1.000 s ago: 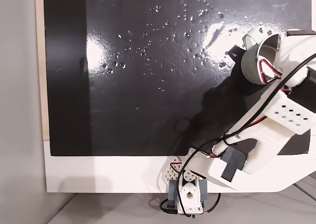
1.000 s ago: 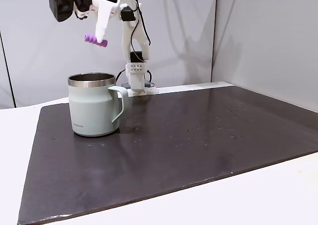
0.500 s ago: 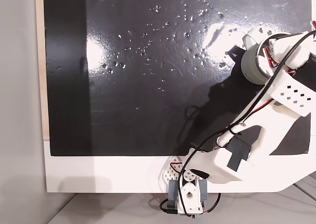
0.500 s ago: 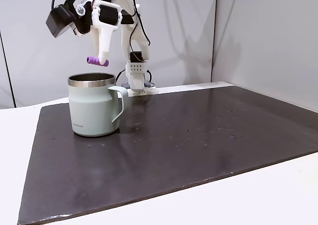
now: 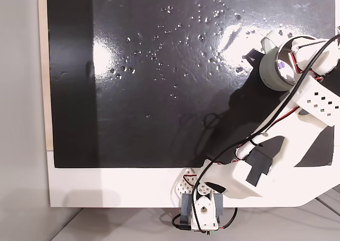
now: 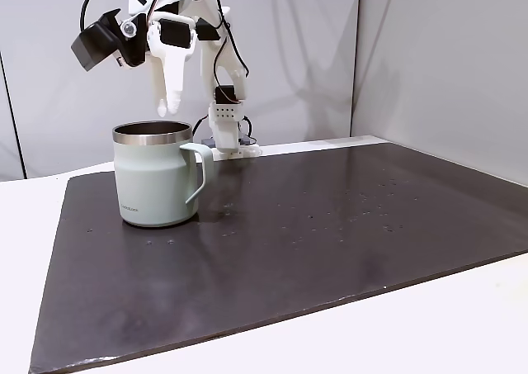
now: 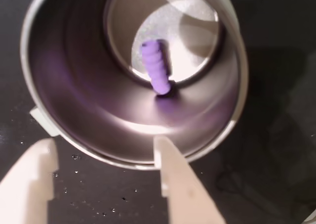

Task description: Grasp a pengrip and put it in the cup.

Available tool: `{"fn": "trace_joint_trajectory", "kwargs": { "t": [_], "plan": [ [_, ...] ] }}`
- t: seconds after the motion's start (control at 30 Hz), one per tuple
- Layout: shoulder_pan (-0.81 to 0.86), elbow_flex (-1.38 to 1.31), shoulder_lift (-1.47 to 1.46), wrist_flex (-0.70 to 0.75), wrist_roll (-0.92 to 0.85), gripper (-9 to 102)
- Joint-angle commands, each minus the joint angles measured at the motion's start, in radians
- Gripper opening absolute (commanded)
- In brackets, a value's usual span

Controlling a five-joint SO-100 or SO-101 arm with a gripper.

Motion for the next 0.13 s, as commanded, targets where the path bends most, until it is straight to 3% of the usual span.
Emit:
{"fn": "trace_joint_trajectory", "kwargs": {
  "t": [0.0,0.1],
  "plan": [
    [0.000,-0.002,0.051,0.008,-0.006,20],
    [-0.003,-0.002,0.054,0.009,-0.006,20]
  ]
}}
